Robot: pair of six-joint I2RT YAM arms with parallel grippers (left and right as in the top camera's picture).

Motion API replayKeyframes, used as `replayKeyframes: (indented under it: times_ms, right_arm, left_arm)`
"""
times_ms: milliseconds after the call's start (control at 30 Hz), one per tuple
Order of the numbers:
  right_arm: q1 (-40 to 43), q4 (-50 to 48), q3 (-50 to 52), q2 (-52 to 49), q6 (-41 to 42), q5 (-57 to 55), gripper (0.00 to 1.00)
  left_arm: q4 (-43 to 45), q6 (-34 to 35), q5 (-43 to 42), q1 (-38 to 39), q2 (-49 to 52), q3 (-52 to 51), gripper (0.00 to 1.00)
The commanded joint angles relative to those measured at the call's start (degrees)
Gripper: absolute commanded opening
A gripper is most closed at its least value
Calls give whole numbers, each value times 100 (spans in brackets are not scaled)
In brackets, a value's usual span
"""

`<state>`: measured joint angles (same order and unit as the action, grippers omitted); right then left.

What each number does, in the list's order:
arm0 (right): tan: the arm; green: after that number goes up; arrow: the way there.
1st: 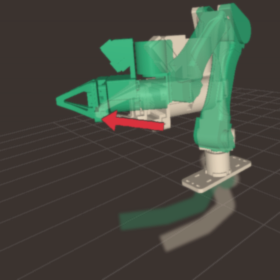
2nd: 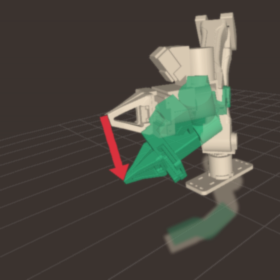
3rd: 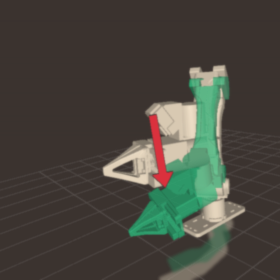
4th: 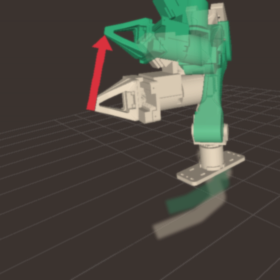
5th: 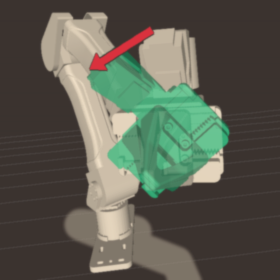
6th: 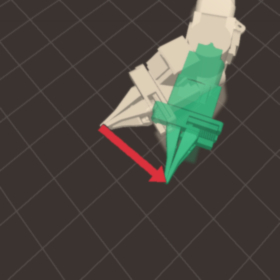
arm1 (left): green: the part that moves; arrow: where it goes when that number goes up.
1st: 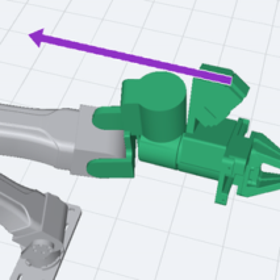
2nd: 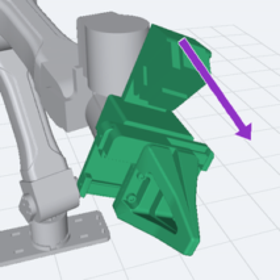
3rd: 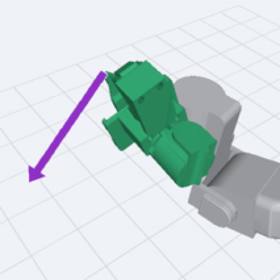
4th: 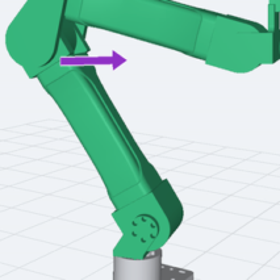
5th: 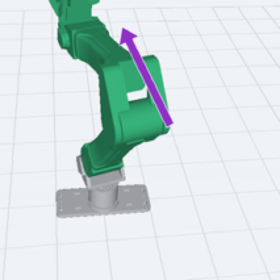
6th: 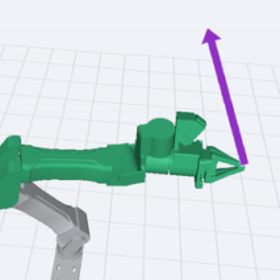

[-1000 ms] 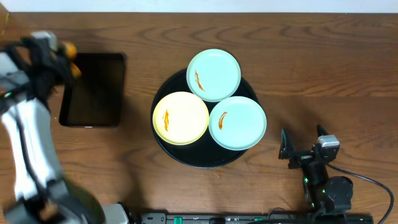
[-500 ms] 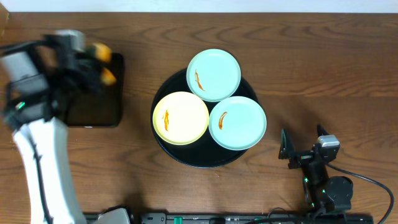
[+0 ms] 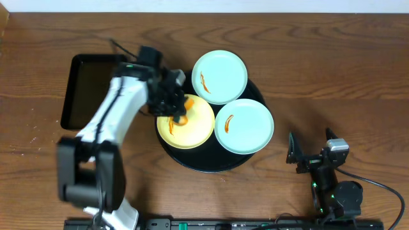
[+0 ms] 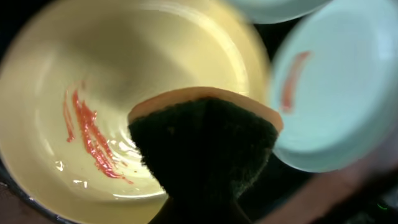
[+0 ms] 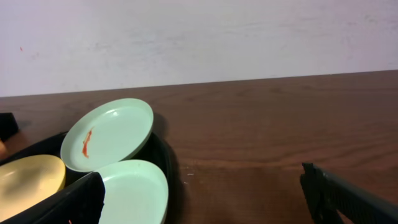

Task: Clean dirty plates on tray and stack at the side
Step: 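Carry the sponge with the left gripper onto the cream plate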

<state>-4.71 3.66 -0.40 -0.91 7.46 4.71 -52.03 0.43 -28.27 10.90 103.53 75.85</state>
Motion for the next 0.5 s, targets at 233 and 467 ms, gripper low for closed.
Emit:
replayKeyframes:
  times_ms: [233,467]
  right_arm:
    - [35,22,9,9,83,24,99]
    - [33,22,9,9,83,24,99]
  left_arm:
    - [33,1515,1613,533,697,17,15]
    - [63,1508,1585,525,619,94,77]
